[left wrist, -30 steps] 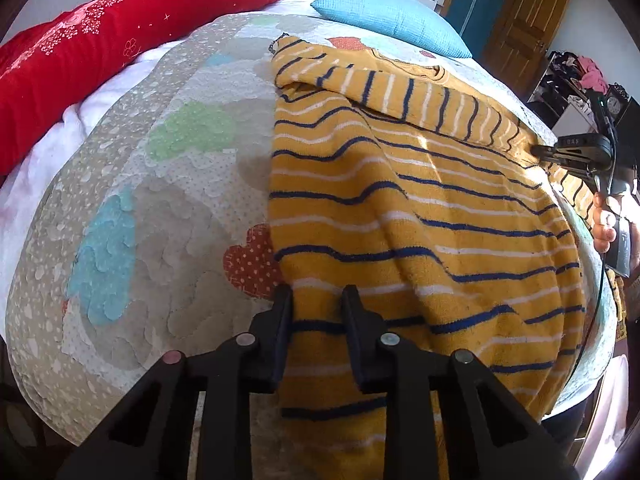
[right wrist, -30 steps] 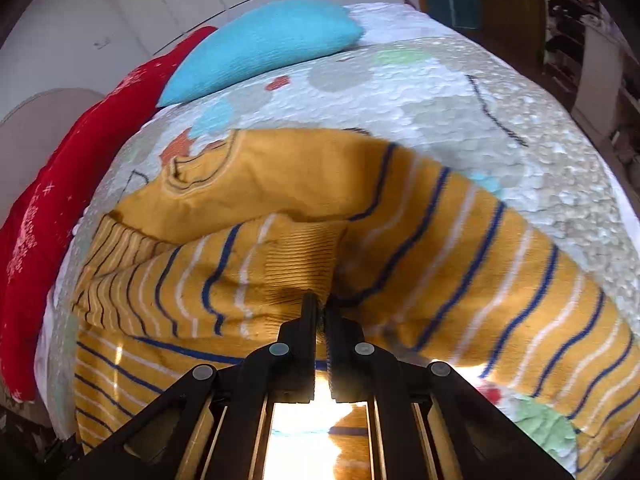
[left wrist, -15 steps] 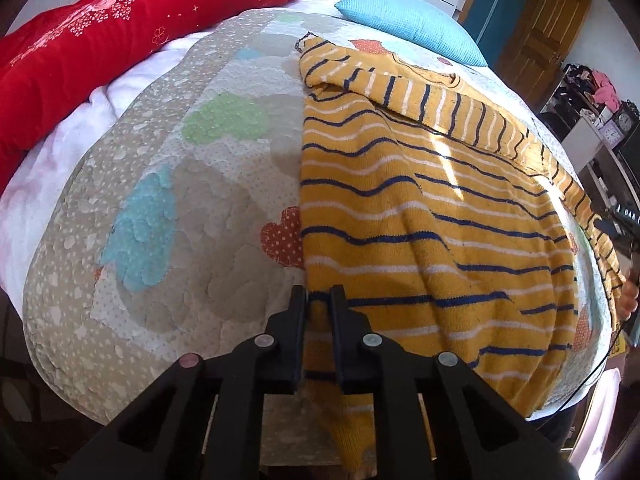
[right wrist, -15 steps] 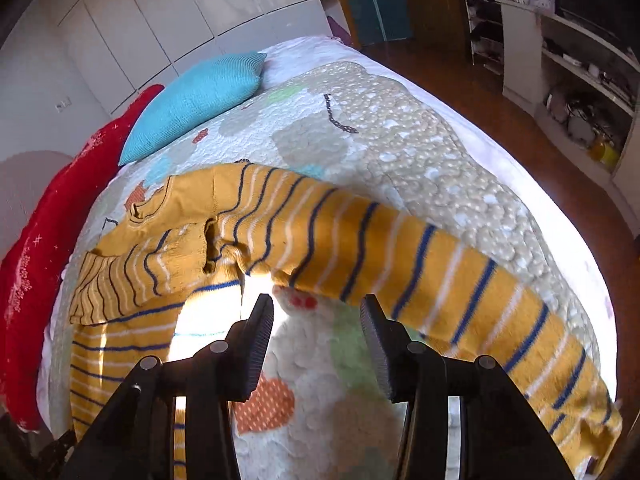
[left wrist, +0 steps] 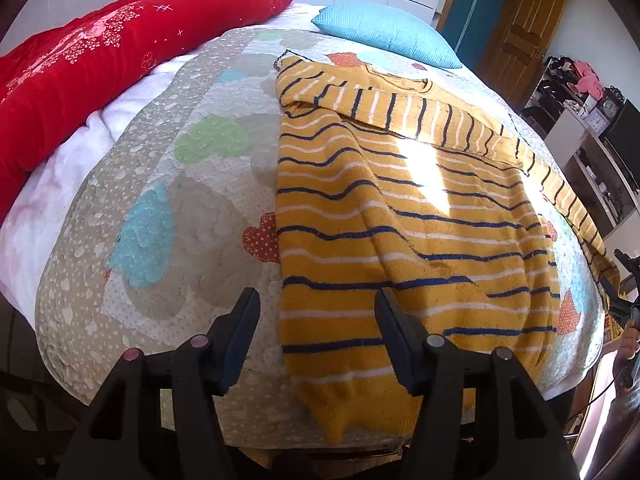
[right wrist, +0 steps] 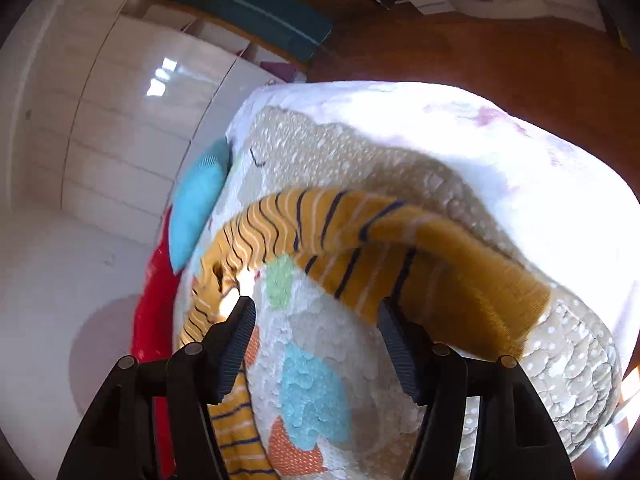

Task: Fold small clothes
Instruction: 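Grasp the other sleeve cuff with the right gripper, then lift and fold the held sleeve across the sweater body with the right gripper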

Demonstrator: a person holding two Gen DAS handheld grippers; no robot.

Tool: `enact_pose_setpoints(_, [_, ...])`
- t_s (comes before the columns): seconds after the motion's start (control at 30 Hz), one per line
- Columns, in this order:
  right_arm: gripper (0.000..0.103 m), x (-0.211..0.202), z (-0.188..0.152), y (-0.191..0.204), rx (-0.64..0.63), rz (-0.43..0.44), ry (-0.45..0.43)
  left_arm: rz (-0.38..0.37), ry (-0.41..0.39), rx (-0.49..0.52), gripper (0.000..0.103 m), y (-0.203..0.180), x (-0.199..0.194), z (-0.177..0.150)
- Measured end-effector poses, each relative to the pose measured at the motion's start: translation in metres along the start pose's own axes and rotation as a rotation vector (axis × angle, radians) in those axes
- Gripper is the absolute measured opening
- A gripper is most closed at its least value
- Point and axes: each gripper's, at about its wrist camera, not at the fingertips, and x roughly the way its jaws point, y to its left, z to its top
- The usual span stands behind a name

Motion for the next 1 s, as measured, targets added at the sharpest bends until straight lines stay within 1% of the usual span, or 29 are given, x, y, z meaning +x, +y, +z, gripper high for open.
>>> enact_pose_setpoints(0.07, [0.075,-0.001,0.014,-0.012,0.085,0.031,-0.03,-0.021,0.001,-0.002,0.059,-0.006,0.001,0.001])
enact_pose_setpoints(0.1, [0.075,0.001,0.02,-0.017,0.114,0.016,-0.04,-0.033,0.003,-0.003,0.059,-0.009,0.001,0.0])
enact_pose_setpoints(0.13, [0.072,0.004,0.025,-0.02,0.137,-0.004,-0.053,-0.041,0.005,-0.001,0.059,-0.013,0.001,0.0])
enact_pose_setpoints(0.17, [0.054,0.007,0.029,-0.023,0.158,-0.015,-0.062,-0.045,0.008,0.006,0.059,-0.016,0.001,-0.001])
enact_pose_setpoints(0.2, [0.041,0.01,0.034,-0.025,0.176,-0.03,-0.069,-0.045,0.011,0.013,0.059,-0.019,0.0,-0.002])
enact_pose_setpoints(0.23, [0.013,0.013,0.04,-0.024,0.179,-0.039,-0.064,-0.042,0.013,0.018,0.059,-0.021,0.0,-0.003])
enact_pose_setpoints(0.27, [0.009,0.015,0.049,-0.019,0.162,-0.049,-0.056,-0.039,0.015,0.023,0.059,-0.023,0.0,-0.003])
enact_pose_setpoints(0.3, [0.008,0.014,0.058,-0.009,0.123,-0.074,-0.065,-0.038,0.015,0.026,0.059,-0.024,-0.001,-0.002])
enact_pose_setpoints(0.37, [0.007,0.001,0.074,0.029,-0.015,-0.093,-0.105,-0.034,0.006,0.028,0.059,-0.025,-0.005,0.0])
enact_pose_setpoints(0.4, [0.007,-0.01,0.079,0.052,-0.094,-0.08,-0.131,-0.033,-0.002,0.027,0.059,-0.025,-0.007,0.001])
enact_pose_setpoints(0.47, [0.007,-0.035,0.082,0.091,-0.205,-0.014,-0.171,-0.037,-0.019,0.021,0.059,-0.024,-0.011,0.003])
enact_pose_setpoints(0.5, [0.007,-0.046,0.08,0.103,-0.236,0.013,-0.183,-0.04,-0.025,0.016,0.062,-0.024,-0.012,0.003])
enact_pose_setpoints(0.53, [0.007,-0.053,0.075,0.109,-0.254,0.022,-0.19,-0.045,-0.029,0.009,0.064,-0.023,-0.012,0.003])
enact_pose_setpoints(0.57, [0.007,-0.055,0.07,0.11,-0.257,0.02,-0.19,-0.05,-0.029,0.003,0.065,-0.023,-0.01,0.003])
enact_pose_setpoints(0.63, [0.007,-0.049,0.059,0.091,-0.219,-0.003,-0.165,-0.062,-0.014,0.002,0.065,-0.023,-0.006,0.001])
enact_pose_setpoints(0.67, [0.007,-0.042,0.053,0.074,-0.189,-0.032,-0.147,-0.064,-0.001,0.005,0.065,-0.024,-0.002,-0.001])
enact_pose_setpoints(0.73, [0.007,-0.018,0.043,0.034,-0.096,-0.085,-0.1,-0.065,0.017,0.014,0.065,-0.025,0.001,-0.004])
enact_pose_setpoints(0.8, [0.007,-0.007,0.031,-0.008,0.009,-0.102,-0.06,-0.056,0.016,0.02,0.065,-0.024,0.001,-0.005])
enact_pose_setpoints(0.87, [0.01,-0.001,0.02,-0.038,0.078,-0.095,-0.039,-0.042,0.011,0.01,0.065,-0.019,-0.001,-0.005])
enact_pose_setpoints(0.93, [0.011,-0.003,0.012,-0.05,0.111,-0.063,-0.054,-0.037,0.015,-0.014,0.065,-0.012,0.001,-0.005])
enact_pose_setpoints(1.0, [0.016,-0.006,0.012,-0.053,0.125,-0.044,-0.067,-0.037,0.026,-0.035,0.065,-0.007,0.004,-0.004])
